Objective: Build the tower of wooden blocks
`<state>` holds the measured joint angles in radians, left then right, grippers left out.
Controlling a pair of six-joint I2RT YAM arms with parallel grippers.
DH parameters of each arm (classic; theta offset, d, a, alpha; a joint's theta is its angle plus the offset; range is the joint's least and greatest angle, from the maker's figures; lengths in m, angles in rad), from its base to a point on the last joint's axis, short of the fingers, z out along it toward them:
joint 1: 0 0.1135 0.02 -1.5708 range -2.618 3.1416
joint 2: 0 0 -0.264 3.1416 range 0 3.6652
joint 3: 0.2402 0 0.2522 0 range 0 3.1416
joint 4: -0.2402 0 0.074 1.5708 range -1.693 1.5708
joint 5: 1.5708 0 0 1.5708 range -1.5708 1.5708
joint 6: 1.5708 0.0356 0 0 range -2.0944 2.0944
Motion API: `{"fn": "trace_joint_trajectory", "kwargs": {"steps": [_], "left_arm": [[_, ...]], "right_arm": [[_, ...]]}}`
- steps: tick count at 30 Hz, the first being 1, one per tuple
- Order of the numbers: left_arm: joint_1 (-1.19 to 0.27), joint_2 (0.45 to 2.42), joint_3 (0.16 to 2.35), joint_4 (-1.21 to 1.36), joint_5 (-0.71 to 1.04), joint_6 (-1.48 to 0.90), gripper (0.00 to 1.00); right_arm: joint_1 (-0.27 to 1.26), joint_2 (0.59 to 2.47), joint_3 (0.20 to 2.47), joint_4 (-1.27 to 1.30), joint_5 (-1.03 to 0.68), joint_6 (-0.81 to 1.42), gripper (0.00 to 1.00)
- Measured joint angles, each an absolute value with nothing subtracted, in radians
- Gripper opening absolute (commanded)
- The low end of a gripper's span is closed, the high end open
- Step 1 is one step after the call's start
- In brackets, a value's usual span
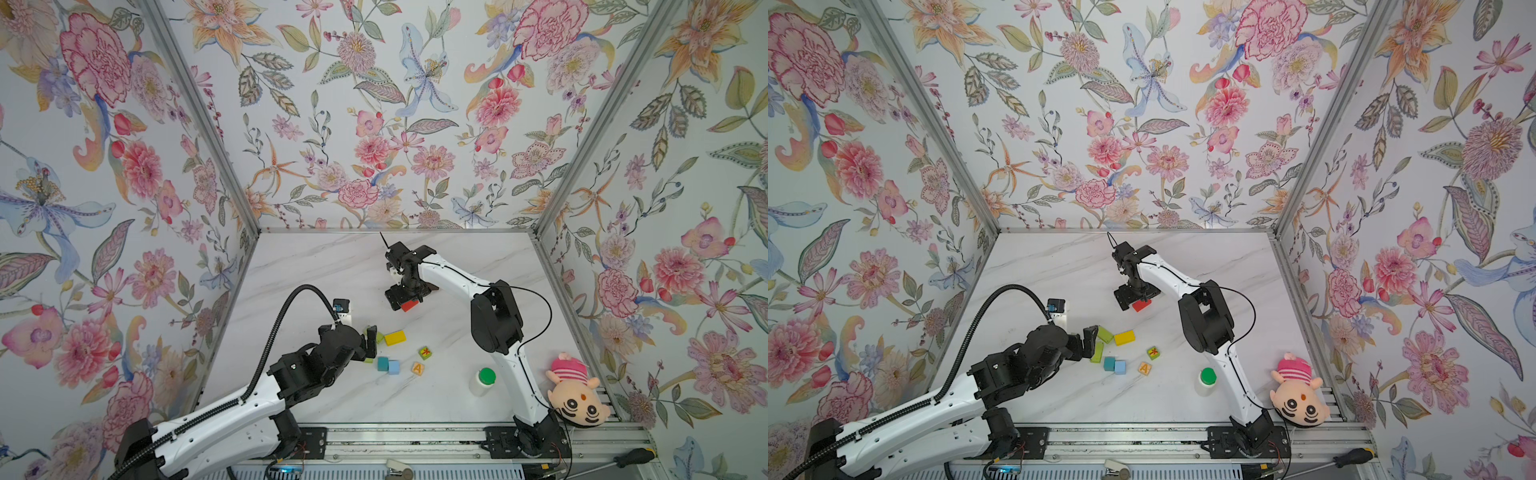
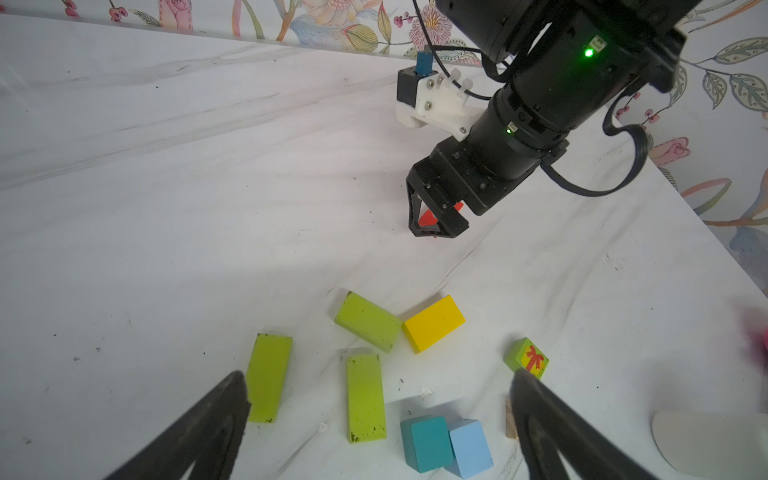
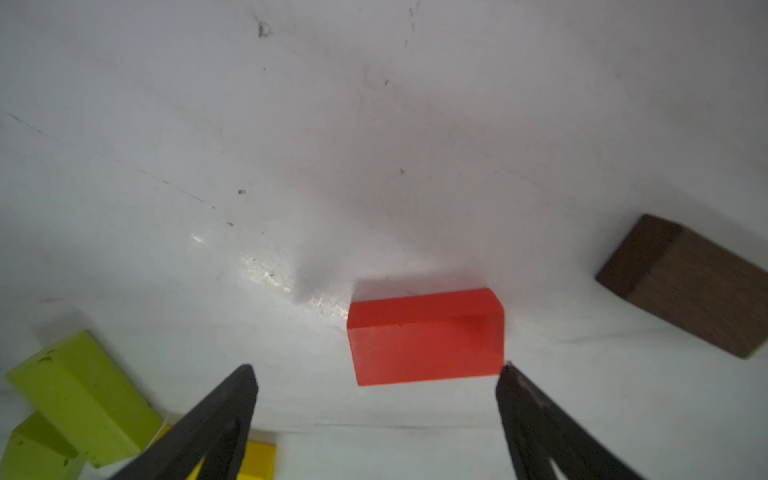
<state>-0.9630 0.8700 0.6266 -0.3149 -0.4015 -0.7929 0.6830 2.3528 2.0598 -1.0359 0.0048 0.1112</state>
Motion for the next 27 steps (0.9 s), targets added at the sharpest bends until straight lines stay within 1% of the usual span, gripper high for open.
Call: {"fn": "trace_joint_trajectory", "kwargs": {"steps": [11, 15, 22, 27], "left_arm": [[-0.963, 0.871, 0.627, -0.321, -0.406, -0.763, 0.99], [-0.963, 0.871, 0.627, -0.321, -0.409, -0.748, 0.99], [-0.963, 0.871, 0.627, -0.321, -0.421, -0.729, 0.99], [-0.962, 0.875, 0.627, -0.321, -0.425, -0.721, 0.99]], "right_arm": [[0.677, 2.384, 2.061, -1.036, 0.042, 0.1, 0.93], [0.672, 2.392, 2.061, -1.036, 0.043, 0.097, 0.92], [0.672, 2.395, 2.074, -1.036, 0.043, 0.085, 0.83], [0.672, 2.397, 2.076, -1.036, 0.042, 0.081, 0.75]]}}
